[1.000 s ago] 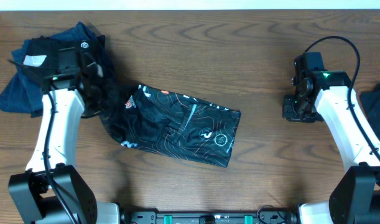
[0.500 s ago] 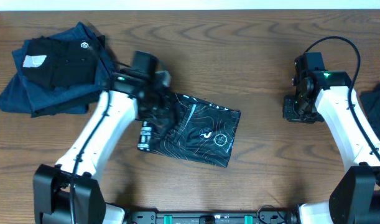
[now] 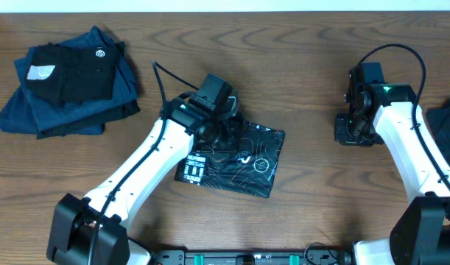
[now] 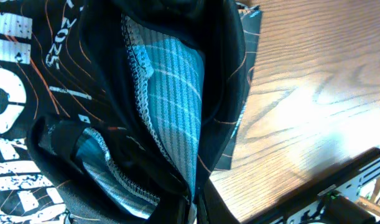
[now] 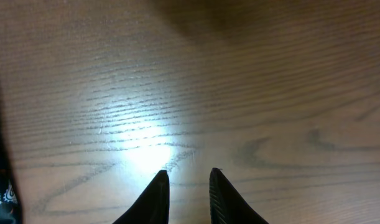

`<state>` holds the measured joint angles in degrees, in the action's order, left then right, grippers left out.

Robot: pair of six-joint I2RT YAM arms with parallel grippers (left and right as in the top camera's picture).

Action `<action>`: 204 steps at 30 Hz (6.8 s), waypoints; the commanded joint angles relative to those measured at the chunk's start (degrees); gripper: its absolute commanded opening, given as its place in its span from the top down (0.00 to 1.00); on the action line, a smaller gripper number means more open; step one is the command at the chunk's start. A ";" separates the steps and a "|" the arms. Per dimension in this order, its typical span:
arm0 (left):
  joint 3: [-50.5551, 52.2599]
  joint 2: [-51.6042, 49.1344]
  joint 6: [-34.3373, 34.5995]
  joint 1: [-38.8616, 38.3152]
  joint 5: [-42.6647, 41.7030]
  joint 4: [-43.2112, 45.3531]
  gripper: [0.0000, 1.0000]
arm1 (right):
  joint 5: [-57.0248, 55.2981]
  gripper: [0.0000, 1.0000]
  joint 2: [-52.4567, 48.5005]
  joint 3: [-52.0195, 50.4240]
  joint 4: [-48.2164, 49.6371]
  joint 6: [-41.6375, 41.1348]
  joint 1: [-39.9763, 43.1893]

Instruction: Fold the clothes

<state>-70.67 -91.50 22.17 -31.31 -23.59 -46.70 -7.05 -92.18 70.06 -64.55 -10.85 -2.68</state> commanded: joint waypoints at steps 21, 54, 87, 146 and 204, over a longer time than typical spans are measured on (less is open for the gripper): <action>-0.70 -3.56 5.20 -8.09 2.86 7.28 0.94 | 1.27 0.79 0.46 0.42 -0.98 0.87 0.37; 1.66 -3.80 -2.67 17.94 5.62 -0.61 0.49 | 34.40 0.71 -5.42 0.42 20.76 12.55 -22.86; 2.23 -13.31 -5.49 17.94 1.75 1.09 0.48 | 25.31 0.99 -15.41 0.33 6.60 9.20 -31.61; 2.23 -13.31 -5.49 17.94 1.75 0.92 0.47 | 25.35 0.99 -15.10 0.35 15.63 11.10 -38.49; 2.21 -13.31 -5.68 17.97 1.77 1.14 0.47 | -4.13 0.89 -15.98 0.26 -4.11 -7.58 -37.48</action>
<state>-68.86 -104.51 17.67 -13.30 -21.30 -45.43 0.27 -108.84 70.28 -66.87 -12.51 -41.01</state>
